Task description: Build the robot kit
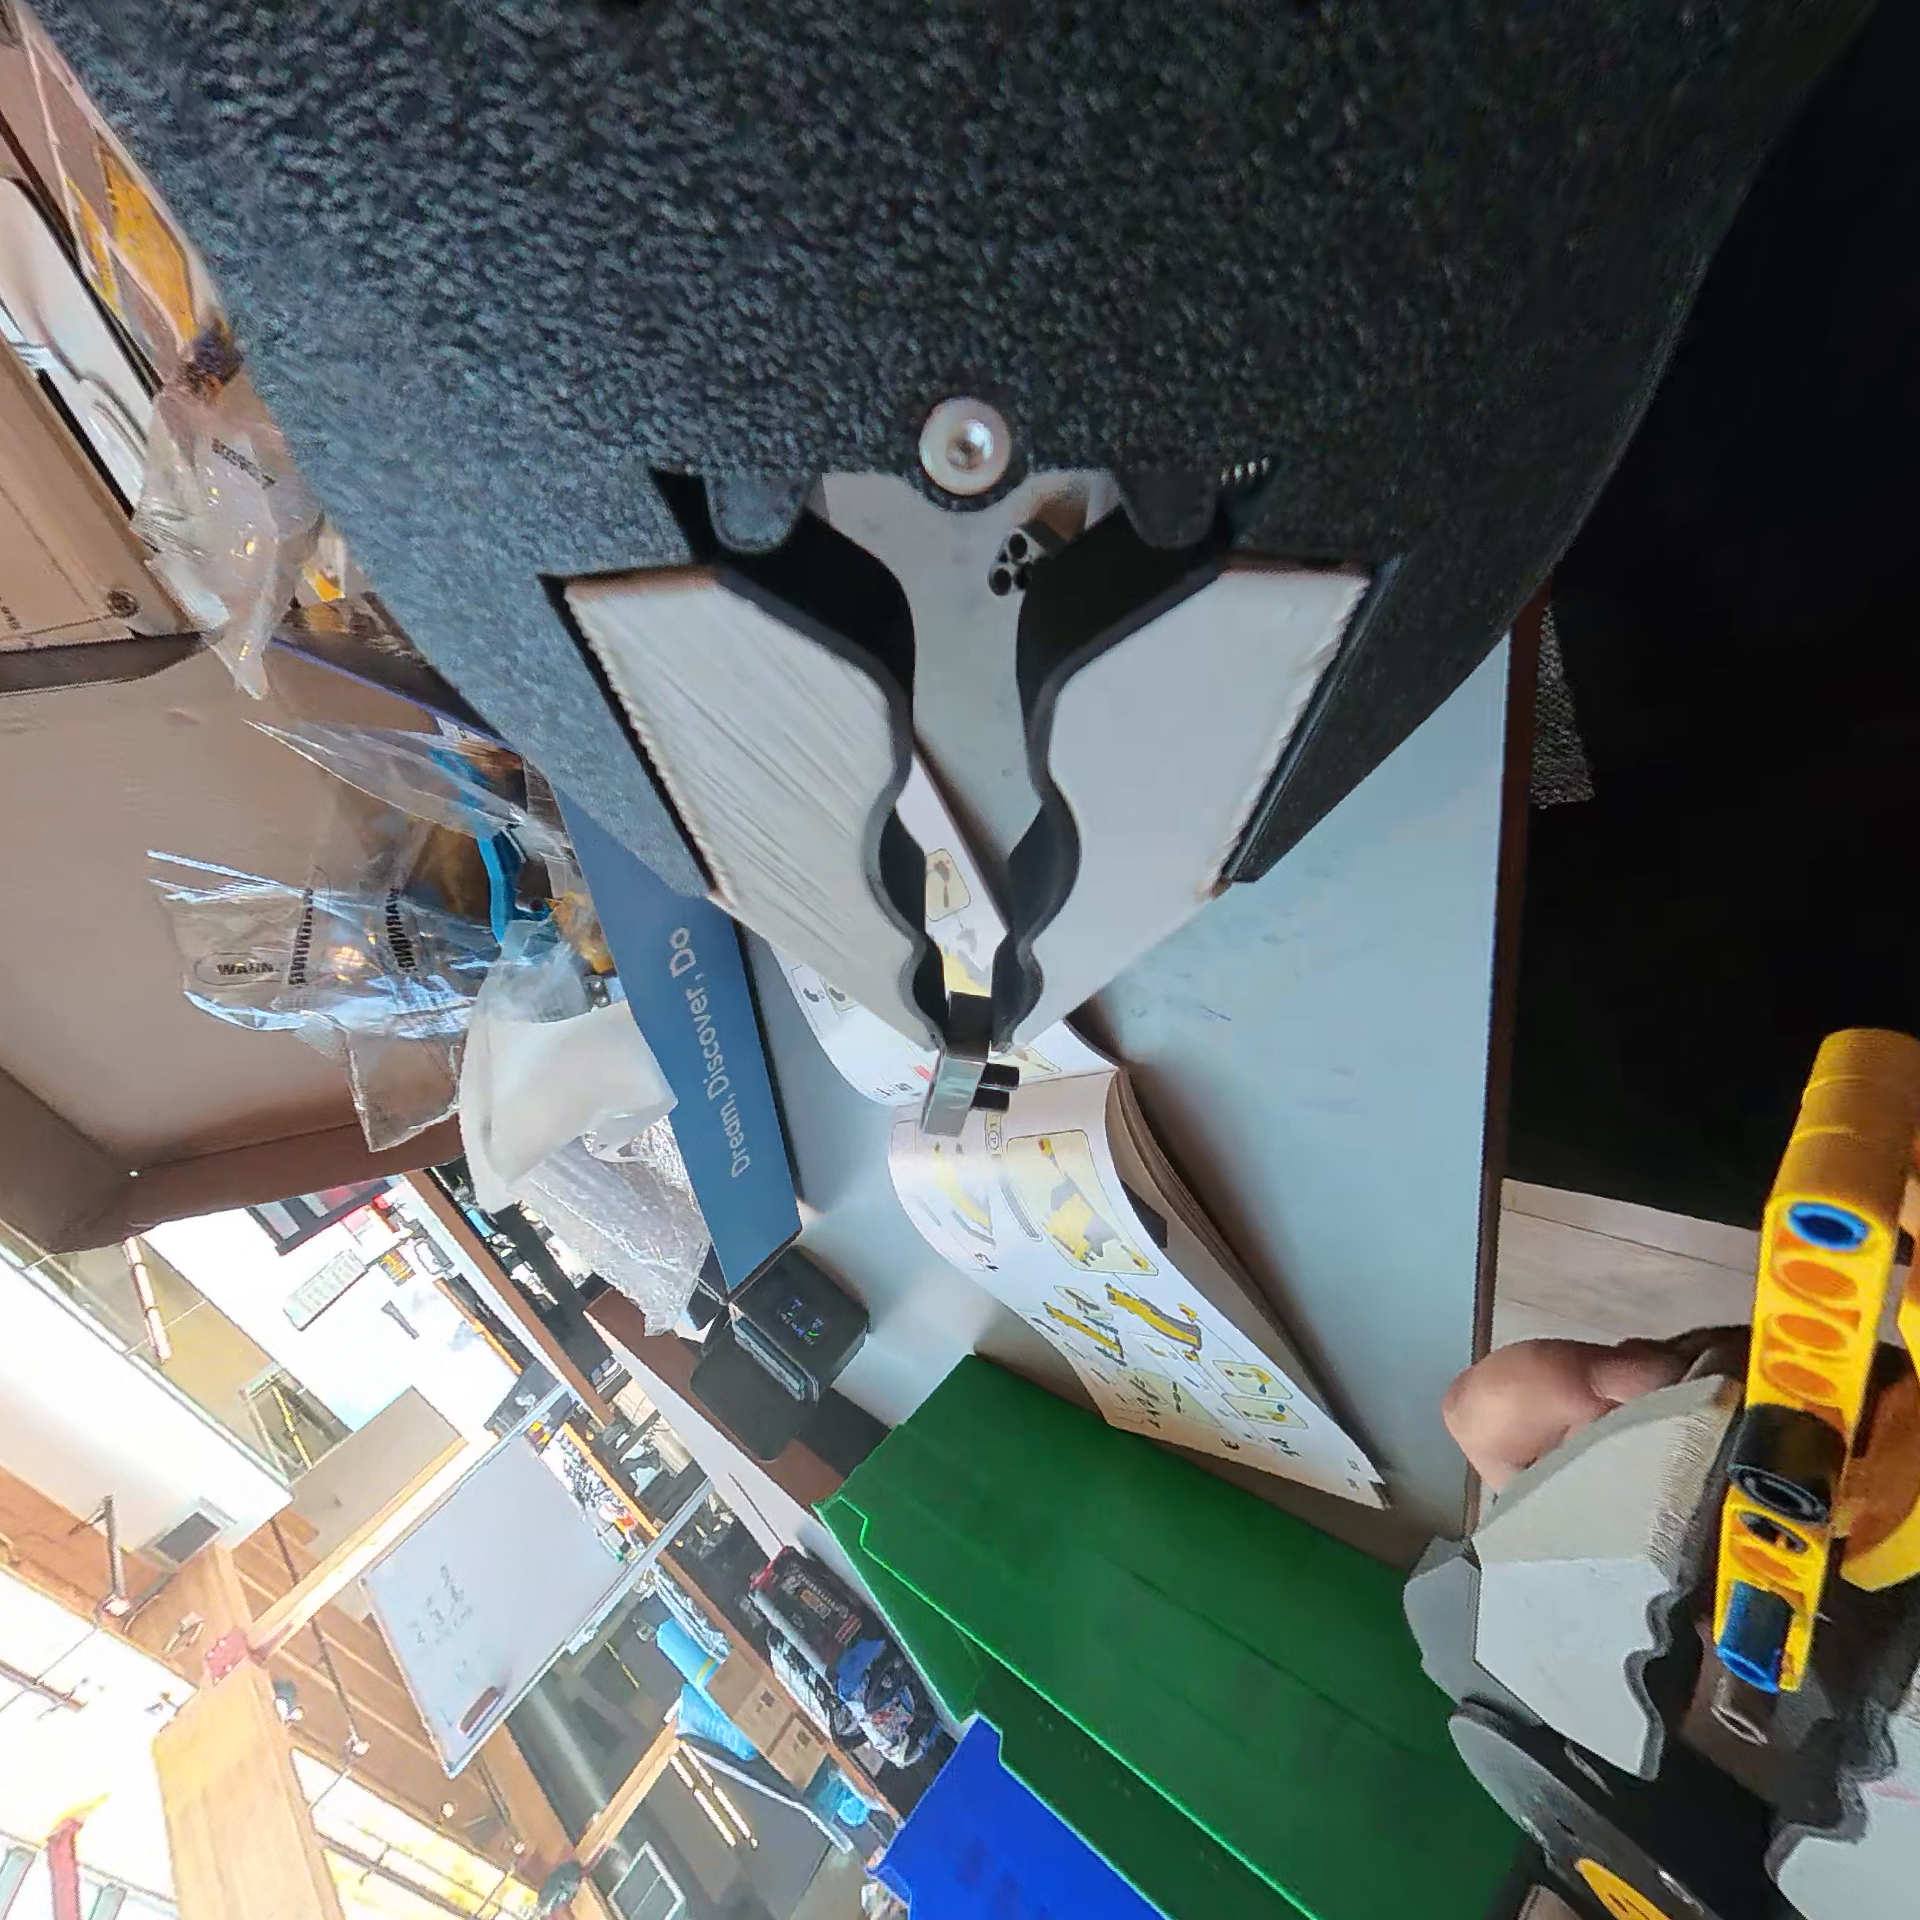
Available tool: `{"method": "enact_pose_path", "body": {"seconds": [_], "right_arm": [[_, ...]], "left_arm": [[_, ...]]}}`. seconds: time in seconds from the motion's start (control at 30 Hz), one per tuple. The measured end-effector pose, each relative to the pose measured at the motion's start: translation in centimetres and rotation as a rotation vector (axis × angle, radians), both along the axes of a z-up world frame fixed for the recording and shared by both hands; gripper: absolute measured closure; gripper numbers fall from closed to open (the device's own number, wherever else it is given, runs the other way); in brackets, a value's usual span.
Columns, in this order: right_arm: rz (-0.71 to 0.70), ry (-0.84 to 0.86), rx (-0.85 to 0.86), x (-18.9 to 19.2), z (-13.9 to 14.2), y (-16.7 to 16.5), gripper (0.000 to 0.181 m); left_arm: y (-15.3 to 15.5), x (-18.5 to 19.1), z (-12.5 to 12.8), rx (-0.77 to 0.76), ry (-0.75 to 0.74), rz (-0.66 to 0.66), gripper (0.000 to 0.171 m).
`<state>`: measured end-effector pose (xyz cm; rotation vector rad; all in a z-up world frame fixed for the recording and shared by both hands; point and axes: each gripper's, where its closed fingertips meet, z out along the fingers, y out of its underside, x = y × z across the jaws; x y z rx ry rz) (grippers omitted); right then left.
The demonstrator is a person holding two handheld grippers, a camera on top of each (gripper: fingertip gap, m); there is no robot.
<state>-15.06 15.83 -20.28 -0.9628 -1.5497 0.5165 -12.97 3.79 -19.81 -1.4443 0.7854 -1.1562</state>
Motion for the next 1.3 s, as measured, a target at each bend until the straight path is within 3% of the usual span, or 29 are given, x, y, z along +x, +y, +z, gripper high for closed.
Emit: {"method": "enact_pose_path", "body": {"seconds": [0.73,1.3], "right_arm": [[0.016,-0.024,-0.076,-0.9,-1.5,0.1,0.174],[0.042,-0.017,-0.066,-1.0,-1.4,-0.2,0.174]], "left_arm": [[1.0,-2.5,0.5,-0.017,-0.049,0.135,0.16],[0.9,-2.2,0.1,-0.028,-0.038,0.133,0.16]]}}
